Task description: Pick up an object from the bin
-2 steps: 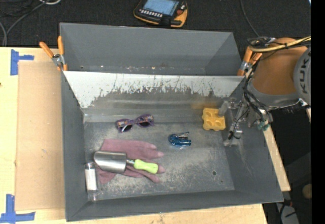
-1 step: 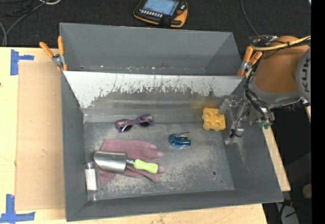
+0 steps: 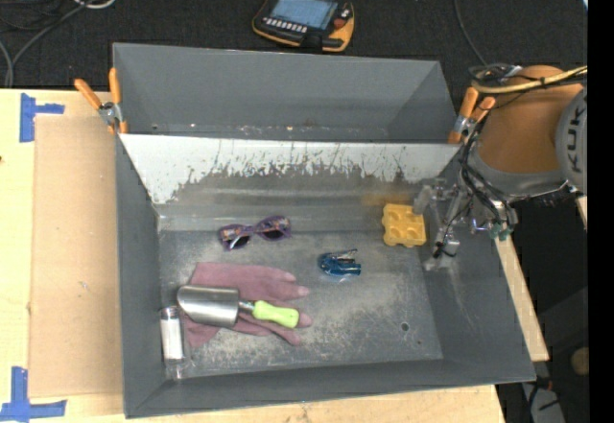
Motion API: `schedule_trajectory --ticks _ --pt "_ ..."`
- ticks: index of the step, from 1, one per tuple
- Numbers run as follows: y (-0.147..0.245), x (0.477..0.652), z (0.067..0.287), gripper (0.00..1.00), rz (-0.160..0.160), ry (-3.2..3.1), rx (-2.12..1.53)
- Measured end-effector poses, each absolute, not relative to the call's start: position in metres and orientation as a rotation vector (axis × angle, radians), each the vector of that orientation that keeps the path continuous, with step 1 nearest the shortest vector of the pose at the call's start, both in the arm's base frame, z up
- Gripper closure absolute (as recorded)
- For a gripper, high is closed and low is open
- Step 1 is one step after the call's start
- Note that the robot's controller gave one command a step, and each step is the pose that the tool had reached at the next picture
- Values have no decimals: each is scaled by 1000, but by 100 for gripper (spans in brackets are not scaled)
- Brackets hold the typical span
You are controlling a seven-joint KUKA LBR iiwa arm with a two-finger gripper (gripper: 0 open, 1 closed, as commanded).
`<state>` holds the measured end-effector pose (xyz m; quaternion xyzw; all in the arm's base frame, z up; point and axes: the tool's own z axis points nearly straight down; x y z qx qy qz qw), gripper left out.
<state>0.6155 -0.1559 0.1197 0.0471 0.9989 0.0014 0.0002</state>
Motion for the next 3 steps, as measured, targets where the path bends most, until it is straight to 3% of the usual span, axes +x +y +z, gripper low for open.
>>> schedule_trajectory --ticks 1,2,3 --pt "-156 614 119 0 5 3134 192" --pt "-130 615 83 0 2 3132 -153" --pt "-148 611 102 0 6 3130 227"
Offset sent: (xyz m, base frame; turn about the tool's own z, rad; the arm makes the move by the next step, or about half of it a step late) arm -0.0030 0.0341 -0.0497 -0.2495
